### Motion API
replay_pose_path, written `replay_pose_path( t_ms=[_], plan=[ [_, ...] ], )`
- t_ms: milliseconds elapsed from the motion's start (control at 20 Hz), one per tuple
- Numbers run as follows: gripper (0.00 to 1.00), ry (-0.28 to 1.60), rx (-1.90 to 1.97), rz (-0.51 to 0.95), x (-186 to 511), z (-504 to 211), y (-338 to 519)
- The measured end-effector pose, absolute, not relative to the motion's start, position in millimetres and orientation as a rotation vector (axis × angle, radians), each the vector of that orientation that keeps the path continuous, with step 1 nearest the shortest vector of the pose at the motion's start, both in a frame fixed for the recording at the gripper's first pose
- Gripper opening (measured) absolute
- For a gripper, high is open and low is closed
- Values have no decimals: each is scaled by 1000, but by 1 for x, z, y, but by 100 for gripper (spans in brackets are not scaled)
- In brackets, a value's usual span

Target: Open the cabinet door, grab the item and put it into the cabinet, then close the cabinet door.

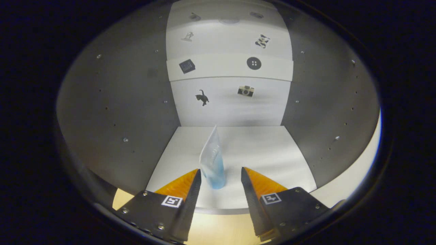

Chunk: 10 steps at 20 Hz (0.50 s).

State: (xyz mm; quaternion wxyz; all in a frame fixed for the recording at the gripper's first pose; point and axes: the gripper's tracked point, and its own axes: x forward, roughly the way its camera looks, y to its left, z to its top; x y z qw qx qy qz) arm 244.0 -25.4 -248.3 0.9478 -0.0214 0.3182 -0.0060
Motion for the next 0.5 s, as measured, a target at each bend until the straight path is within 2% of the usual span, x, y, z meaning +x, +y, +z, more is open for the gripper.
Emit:
replay_pose_path(
  t_ms=[500],
  plan=[
    [69, 426, -85, -20, 164, -162, -24]
  ],
)
